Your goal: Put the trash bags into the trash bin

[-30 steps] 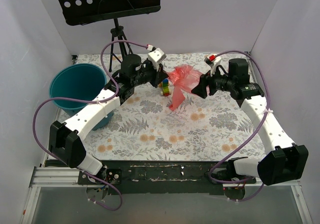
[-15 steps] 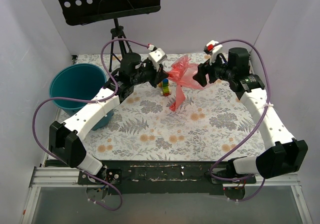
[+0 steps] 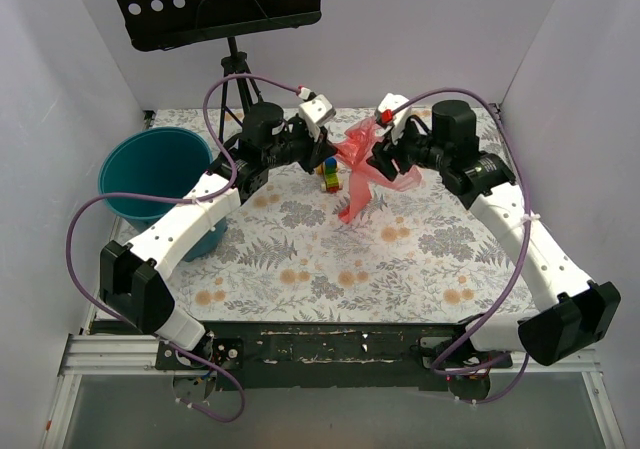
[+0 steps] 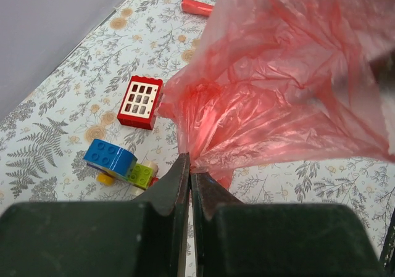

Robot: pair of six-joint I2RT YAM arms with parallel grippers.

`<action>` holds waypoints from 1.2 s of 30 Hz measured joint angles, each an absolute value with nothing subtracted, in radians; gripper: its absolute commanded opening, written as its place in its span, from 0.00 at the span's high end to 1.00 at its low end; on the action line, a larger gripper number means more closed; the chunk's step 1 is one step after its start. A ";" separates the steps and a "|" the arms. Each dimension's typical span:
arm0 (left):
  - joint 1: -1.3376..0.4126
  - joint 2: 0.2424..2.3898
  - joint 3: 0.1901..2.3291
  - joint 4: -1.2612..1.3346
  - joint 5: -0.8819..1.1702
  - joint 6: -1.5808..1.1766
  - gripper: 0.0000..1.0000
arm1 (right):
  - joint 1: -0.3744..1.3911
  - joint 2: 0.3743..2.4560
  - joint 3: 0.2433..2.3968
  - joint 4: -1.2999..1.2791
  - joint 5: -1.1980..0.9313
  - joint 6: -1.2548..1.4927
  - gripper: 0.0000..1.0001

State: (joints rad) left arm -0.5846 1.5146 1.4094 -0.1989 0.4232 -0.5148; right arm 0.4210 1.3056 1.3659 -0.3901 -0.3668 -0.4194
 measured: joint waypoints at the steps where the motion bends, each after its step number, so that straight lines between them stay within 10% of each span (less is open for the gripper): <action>1: -0.585 1.515 1.411 -0.205 0.423 -0.513 1.00 | 0.440 1.304 1.366 -0.389 -0.369 -0.433 0.64; 3: -0.585 1.516 1.414 -0.215 0.422 -0.511 1.00 | 0.471 1.304 1.366 -0.385 -0.364 -0.444 0.98; 17: -0.583 1.515 1.369 -0.213 0.181 -0.567 0.99 | 0.170 1.335 1.363 -0.367 -0.158 -0.032 0.99; 23: -0.577 1.515 1.367 -0.214 0.240 -0.583 0.49 | 0.171 1.335 1.360 -0.368 -0.236 0.002 0.99; 36: -0.598 1.514 1.352 -0.154 0.458 -0.311 0.49 | 0.177 1.332 1.311 -0.366 -0.348 0.009 0.99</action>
State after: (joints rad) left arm -0.5976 1.5143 1.3521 -0.1543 0.4576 -0.3107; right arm 0.1772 1.3323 1.3109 -0.3660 -0.3477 0.0090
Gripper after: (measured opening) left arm 0.562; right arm 0.021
